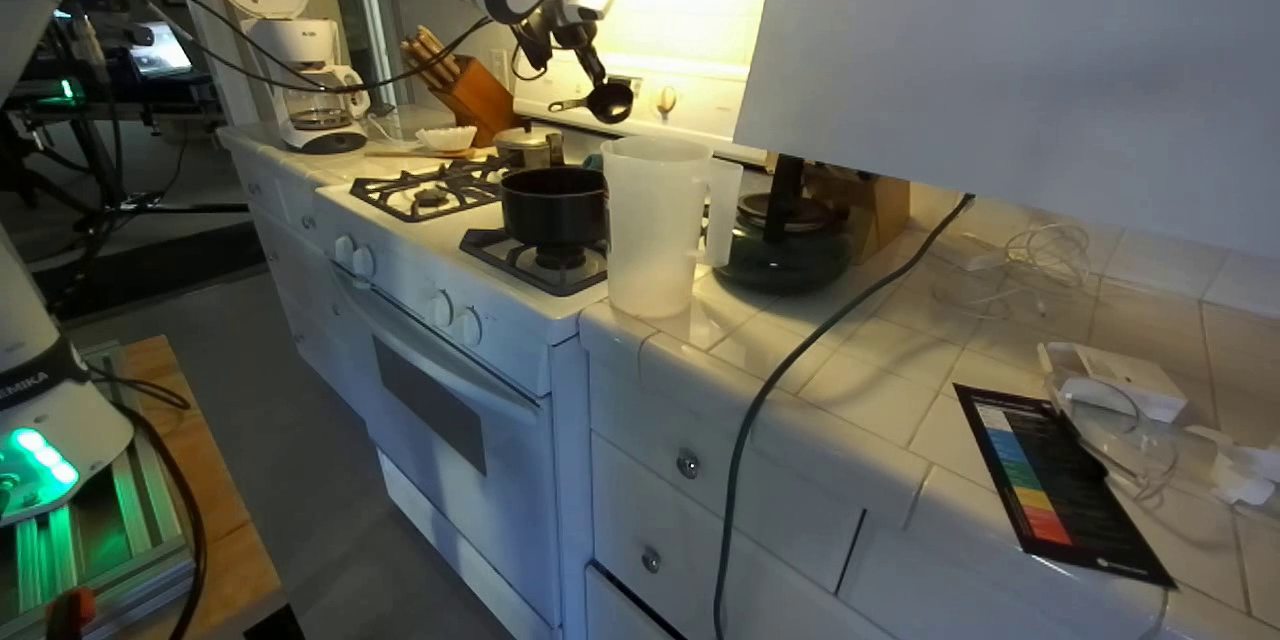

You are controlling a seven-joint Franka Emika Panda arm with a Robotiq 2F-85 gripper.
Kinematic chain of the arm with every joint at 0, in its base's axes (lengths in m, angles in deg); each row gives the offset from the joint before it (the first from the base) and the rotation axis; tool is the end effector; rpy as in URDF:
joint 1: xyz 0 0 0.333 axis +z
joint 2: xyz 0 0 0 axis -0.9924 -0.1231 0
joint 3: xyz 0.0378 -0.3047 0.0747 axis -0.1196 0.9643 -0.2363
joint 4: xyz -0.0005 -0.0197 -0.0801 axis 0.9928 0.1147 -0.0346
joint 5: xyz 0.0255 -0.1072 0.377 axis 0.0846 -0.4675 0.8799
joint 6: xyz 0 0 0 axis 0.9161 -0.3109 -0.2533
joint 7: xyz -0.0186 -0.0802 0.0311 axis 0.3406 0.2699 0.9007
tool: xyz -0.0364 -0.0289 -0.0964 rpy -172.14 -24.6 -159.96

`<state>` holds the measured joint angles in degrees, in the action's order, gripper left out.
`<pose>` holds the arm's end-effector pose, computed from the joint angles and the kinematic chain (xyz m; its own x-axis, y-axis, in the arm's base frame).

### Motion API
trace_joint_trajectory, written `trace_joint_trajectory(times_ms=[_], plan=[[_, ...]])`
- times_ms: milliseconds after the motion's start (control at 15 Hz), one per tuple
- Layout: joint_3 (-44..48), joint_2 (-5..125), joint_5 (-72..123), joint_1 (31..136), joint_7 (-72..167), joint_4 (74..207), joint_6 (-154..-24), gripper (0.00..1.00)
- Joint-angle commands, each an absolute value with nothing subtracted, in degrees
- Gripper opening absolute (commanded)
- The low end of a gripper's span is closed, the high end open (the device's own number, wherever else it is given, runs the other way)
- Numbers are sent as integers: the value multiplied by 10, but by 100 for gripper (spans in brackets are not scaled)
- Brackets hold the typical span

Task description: Pick up the scooper, wipe it against the towel, then put it on the left counter

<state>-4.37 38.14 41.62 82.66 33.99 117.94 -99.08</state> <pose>0.7852 0.0158 0.4567 0.7425 -0.4796 0.4676 -0.2945 -0.8607 -0.4152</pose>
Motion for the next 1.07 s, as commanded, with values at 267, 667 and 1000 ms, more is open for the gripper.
trace_joint_trajectory(times_ms=[267, 667, 1000], plan=[[-62, 297, 475, 810, 308, 1083, -977, 1], [-78, 268, 512, 799, 294, 1052, -968, 1], [-98, 255, 521, 799, 303, 1052, -945, 1]])
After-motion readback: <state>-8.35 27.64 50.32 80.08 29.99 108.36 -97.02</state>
